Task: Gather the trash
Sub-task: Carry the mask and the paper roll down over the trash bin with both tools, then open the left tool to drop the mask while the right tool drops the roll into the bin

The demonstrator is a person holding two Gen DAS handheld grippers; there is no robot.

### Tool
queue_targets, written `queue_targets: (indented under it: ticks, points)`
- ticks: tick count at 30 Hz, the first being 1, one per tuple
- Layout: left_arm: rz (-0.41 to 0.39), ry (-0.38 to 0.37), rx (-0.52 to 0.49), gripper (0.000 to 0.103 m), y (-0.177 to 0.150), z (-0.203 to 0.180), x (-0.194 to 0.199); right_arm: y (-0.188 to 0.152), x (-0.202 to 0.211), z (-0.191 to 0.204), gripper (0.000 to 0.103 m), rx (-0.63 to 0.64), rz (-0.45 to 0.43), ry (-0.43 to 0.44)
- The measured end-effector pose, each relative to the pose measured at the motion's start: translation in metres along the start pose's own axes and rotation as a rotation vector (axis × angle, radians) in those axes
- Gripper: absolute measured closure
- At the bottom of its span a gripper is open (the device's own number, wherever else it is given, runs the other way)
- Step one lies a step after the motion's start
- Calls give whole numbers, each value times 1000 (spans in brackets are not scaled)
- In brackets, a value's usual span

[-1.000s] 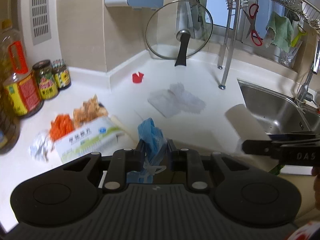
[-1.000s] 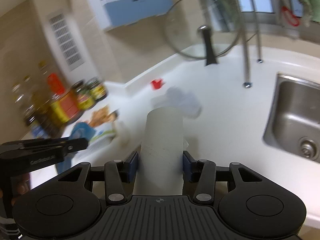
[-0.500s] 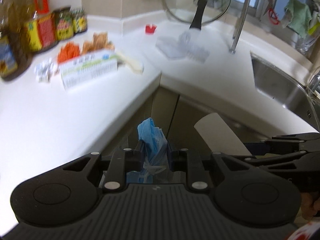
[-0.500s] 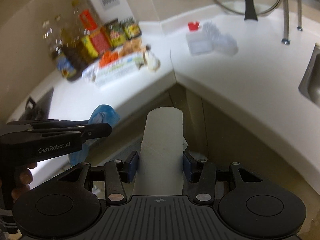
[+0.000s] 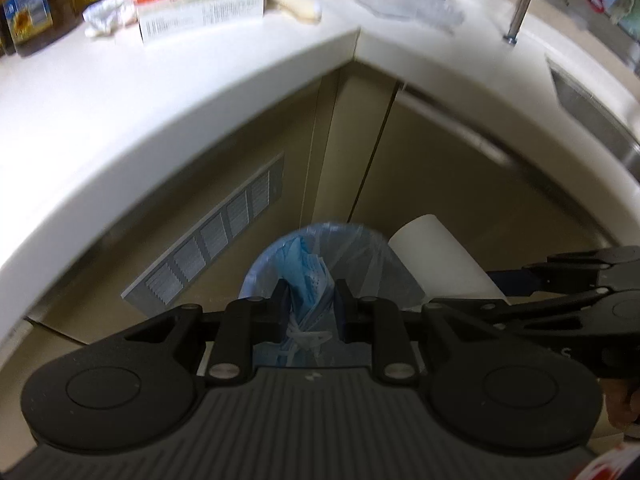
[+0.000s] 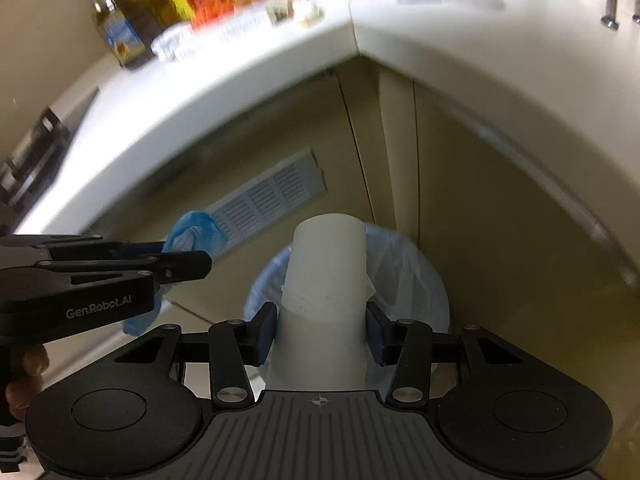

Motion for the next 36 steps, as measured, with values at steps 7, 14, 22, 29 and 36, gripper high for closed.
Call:
queue_targets:
  ticks: [7,14,22,29,36]
  points:
    - [37,-2,38,82,-19,11,-35,-14,-37,-6,56,26,45,3]
    - [83,-13,59,82,-35,24,-77,-24,-78,-11,56,37,83,2]
    - [148,-8,69,82,-42,41,-125,-27,-121,-15,56,28,117,-17]
    - [178,-27,64,82,-45,50,-151,-25,-135,-20,56,9,137,-34]
    - [185,-57,76,63,-41,52,-159,-23,-136,-20,56,-17,145,-46]
Point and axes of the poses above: each gripper's, at about its wrist camera, not at the fingertips, and x roughly against the way its jaws point, z to its left, y to its top, the point moved 5 cm from there along -x, roughly the way its jaws point, and after that the axes turned 14 degrees about -y, right-handed, at the moved point
